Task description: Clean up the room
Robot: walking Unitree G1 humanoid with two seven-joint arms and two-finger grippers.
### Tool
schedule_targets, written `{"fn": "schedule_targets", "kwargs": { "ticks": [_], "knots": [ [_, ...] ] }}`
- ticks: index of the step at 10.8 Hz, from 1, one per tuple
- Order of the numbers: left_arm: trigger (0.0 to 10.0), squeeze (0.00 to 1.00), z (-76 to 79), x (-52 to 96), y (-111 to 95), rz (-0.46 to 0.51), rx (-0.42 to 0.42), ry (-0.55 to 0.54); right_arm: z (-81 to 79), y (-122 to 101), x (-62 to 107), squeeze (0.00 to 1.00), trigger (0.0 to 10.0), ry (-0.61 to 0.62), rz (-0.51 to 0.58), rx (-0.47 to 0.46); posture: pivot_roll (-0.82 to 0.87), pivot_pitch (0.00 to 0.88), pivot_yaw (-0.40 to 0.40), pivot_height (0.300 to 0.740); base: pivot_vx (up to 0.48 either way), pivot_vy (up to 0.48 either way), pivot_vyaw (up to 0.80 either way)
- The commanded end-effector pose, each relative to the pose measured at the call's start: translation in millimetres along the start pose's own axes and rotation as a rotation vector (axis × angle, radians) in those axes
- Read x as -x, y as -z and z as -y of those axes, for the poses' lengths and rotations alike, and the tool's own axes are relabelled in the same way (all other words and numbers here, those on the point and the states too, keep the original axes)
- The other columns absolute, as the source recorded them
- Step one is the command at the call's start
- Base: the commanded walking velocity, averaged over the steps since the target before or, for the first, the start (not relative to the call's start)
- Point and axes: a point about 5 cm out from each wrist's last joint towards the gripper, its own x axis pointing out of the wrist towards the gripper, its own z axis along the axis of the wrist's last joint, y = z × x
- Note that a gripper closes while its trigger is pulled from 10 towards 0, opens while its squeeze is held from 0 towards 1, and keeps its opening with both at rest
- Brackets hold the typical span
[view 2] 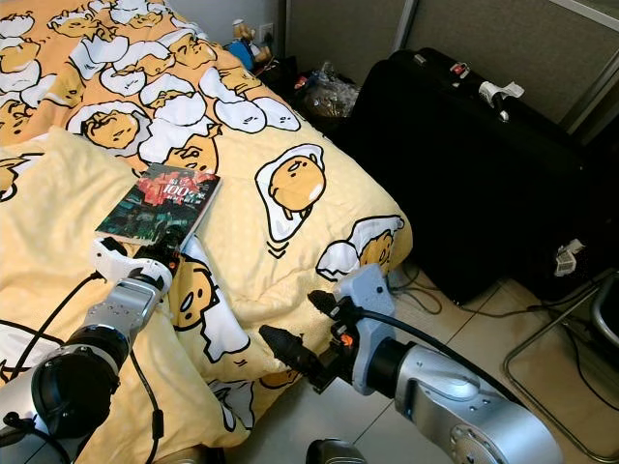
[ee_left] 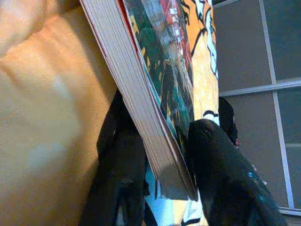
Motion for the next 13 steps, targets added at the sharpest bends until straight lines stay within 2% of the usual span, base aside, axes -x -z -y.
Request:
{"fn": "schedule_targets", "kwargs": {
  "ticks": [1,4,5,6,8,10,11,12,13],
  "knots": [
    [0.0,0.0,6.0,-2.9,2,-0.017,0.002,0.008,0.6,0,0.0,0.0,10.0,0.003,-0.004,0.009,-0.33,0.126,-0.018,0.74,0.0,0.0,0.0],
    [0.0,0.0,10.3,-4.9,-2,-0.004,0.003,0.02,4.8,1,-5.7,0.0,10.0,0.002,0.004,0.023,-0.31,0.073,-0.002,0.74,0.0,0.0,0.0],
    [0.0,0.0,14.9,-6.5,-4,-0.002,0.003,0.045,8.8,1,-9.1,0.0,10.0,0.011,0.01,0.034,-0.3,0.027,0.014,0.74,0.0,0.0,0.0],
    [0.0,0.0,23.5,-9.1,-8,-0.007,-0.014,0.094,19.5,-1,-14.7,0.0,10.0,0.06,0.038,0.045,-0.27,0.0,0.03,0.74,0.0,0.0,0.0],
    [0.0,0.0,39.3,-13.1,-21,0.025,0.012,0.184,44.6,-3,-25.0,0.0,10.0,0.189,0.103,0.039,-0.23,0.0,0.066,0.74,0.0,0.0,0.0],
    [0.0,0.0,58.2,-15.1,-26,0.015,0.024,0.329,61.2,-8,-34.2,0.0,10.0,0.279,0.184,0.016,-0.2,0.0,0.084,0.74,0.0,0.0,0.0],
    [0.0,0.0,68.9,-14.7,-21,-0.012,0.021,0.422,67.5,-10,-38.9,0.0,10.0,0.297,0.233,-0.043,-0.17,0.0,0.08,0.74,0.0,0.0,0.0],
    [0.0,0.0,80.8,-11.0,-11,-0.059,-0.016,0.539,76.2,-12,-43.1,0.0,10.0,0.317,0.292,-0.139,-0.15,0.0,0.07,0.74,0.0,0.0,0.0],
    [0.0,0.0,94.9,1.0,-1,-0.102,-0.08,0.678,84.5,-20,-48.2,1.0,10.0,0.292,0.383,-0.258,-0.12,0.0,0.054,0.74,0.0,0.0,0.0]
  ]
}}
